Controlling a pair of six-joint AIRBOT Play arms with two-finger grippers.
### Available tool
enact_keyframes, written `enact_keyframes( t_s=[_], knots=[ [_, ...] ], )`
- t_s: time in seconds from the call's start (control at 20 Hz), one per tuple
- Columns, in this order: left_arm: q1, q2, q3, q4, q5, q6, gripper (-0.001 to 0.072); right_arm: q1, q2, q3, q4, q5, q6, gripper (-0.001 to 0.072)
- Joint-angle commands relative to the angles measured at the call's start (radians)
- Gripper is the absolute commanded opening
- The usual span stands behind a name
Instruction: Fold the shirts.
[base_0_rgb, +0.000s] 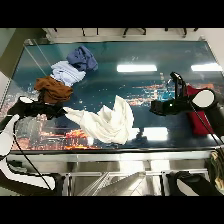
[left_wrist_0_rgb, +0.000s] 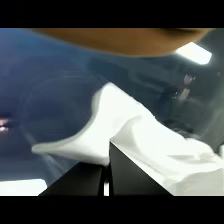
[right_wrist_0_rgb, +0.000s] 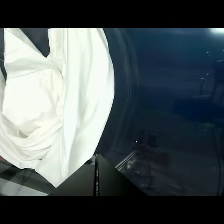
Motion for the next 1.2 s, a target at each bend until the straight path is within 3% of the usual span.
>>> enact_keyframes(
  t_s=[0.0,0.15,0.2,0.25,0.3,0.5,0.75,1.15],
  knots=[
    [-0.026,0.076,0.002,-0.013,0.014,0.095,0.0011,0.000,-0.012,0.000,0.000,0.001,0.000,0.0022],
    [-0.022,0.209,-0.008,0.058,-0.039,0.105,0.0012,0.000,-0.057,0.000,0.001,-0.021,0.000,0.0027],
    [-0.022,0.260,-0.036,0.092,-0.040,0.106,0.0011,0.000,-0.081,0.000,0.010,-0.022,0.000,0.0141],
    [-0.021,0.318,-0.079,0.117,-0.038,0.105,0.0012,0.000,-0.108,0.000,0.033,-0.024,-0.001,0.0460],
    [-0.014,0.371,-0.125,0.117,-0.038,0.106,0.0012,0.000,-0.141,0.000,0.079,-0.022,-0.031,0.0719],
    [-0.011,0.565,-0.294,0.108,-0.034,0.105,0.0012,0.012,-0.277,0.000,0.345,-0.076,-0.200,0.0707],
    [-0.011,0.750,-0.390,0.108,-0.037,0.100,0.0012,0.037,-0.409,0.009,0.357,-0.275,-0.228,0.0702],
    [-0.011,0.878,-0.405,0.108,-0.033,0.071,0.0012,0.064,-0.601,0.180,0.360,-0.405,-0.270,0.0679]
  ],
)
